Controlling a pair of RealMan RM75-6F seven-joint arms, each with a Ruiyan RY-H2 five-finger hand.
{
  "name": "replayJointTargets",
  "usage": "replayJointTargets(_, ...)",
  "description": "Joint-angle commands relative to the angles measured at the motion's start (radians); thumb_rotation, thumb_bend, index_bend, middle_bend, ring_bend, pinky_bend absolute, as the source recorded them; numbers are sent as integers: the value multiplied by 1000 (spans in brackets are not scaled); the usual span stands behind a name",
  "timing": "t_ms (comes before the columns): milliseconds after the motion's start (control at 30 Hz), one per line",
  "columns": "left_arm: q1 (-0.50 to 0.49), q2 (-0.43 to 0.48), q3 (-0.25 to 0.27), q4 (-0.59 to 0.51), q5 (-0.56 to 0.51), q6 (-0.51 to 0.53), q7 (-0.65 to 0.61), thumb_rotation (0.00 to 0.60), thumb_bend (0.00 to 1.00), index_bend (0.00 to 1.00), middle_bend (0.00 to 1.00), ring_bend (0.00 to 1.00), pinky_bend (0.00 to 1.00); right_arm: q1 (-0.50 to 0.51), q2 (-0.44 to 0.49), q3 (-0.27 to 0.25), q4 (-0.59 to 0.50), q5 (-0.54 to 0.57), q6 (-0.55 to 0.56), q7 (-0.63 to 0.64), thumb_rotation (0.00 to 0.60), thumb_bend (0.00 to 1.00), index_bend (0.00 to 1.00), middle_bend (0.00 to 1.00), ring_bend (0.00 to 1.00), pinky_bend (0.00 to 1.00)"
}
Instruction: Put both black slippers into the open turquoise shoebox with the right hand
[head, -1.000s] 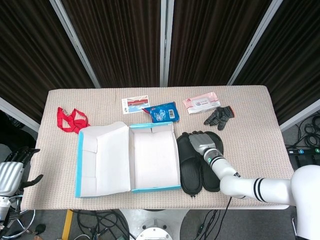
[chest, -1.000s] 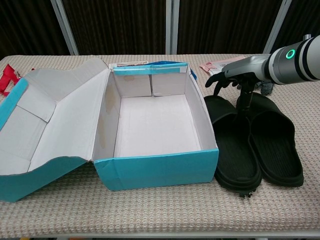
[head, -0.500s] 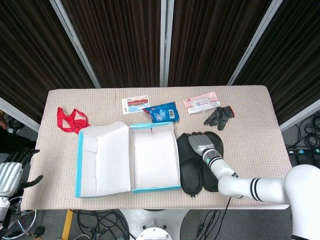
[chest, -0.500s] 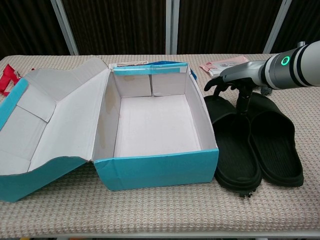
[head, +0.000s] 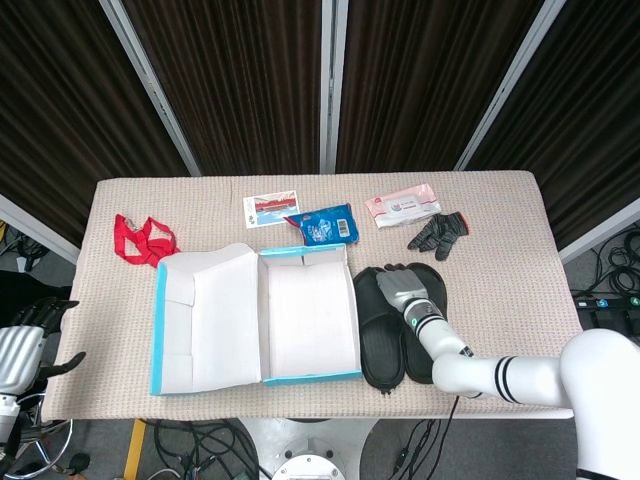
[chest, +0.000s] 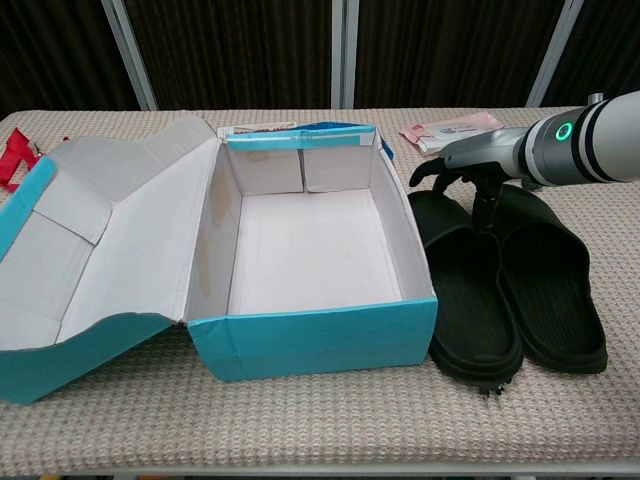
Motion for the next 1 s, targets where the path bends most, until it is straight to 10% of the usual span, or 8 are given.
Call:
replayJointTargets(33,-1,1,-1,-1,-1,-2,-3,600,176,212,229,130,205,1,-3,0,1,4,6,-3,600,25,132,247,0,0)
replayJointTargets(1000,-6,3,5,-4,-4,-26,-10,600,176,212,229,129,205,-88,2,61,-16,-145,179,-1,600,95,532,562,197,105)
